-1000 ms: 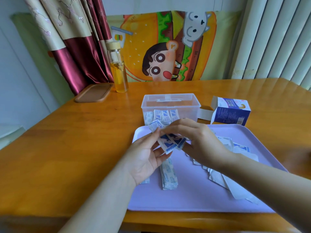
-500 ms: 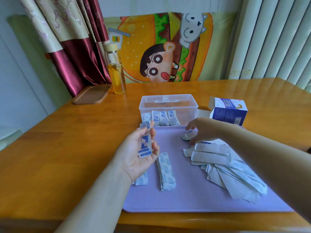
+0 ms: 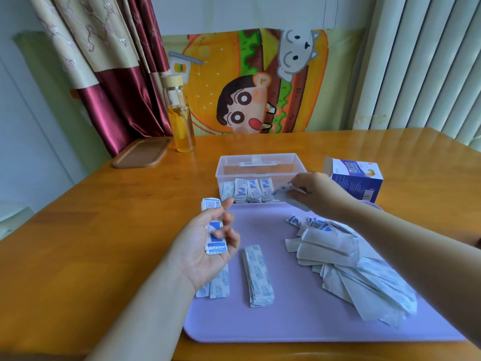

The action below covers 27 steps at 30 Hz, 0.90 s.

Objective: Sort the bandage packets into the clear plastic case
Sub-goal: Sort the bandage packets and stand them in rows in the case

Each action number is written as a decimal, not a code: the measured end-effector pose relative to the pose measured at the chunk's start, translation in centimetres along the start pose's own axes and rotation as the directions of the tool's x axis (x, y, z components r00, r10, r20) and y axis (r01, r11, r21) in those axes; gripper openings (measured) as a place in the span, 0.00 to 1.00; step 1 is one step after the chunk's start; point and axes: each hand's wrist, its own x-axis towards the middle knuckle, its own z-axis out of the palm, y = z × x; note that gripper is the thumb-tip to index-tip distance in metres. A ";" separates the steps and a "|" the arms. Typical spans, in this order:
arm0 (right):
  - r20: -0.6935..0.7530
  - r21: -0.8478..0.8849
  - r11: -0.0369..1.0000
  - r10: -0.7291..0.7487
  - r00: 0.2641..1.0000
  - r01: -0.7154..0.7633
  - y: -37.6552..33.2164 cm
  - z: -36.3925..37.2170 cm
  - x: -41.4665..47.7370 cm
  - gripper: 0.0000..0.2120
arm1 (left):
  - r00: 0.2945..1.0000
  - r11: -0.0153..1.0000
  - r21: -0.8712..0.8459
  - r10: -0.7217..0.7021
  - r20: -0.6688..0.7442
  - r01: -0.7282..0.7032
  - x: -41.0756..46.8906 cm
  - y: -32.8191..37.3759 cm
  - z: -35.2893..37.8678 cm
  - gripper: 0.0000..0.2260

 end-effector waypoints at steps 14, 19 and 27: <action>0.349 0.923 0.091 0.216 0.912 -0.374 -7.3 1.7 -3.0 0.06 | 0.913 0.611 0.686 0.346 0.218 -0.395 0.5 -2.6 0.9 0.17; 0.426 0.891 0.093 0.173 0.888 -0.445 -6.8 1.3 -3.6 0.09 | 0.924 0.683 0.631 0.343 0.168 -0.368 1.0 -2.4 0.1 0.13; 0.451 0.864 0.121 0.245 0.858 -0.489 -5.6 1.1 -4.2 0.10 | 0.927 0.611 0.708 0.330 0.180 -0.354 1.8 -2.4 0.5 0.10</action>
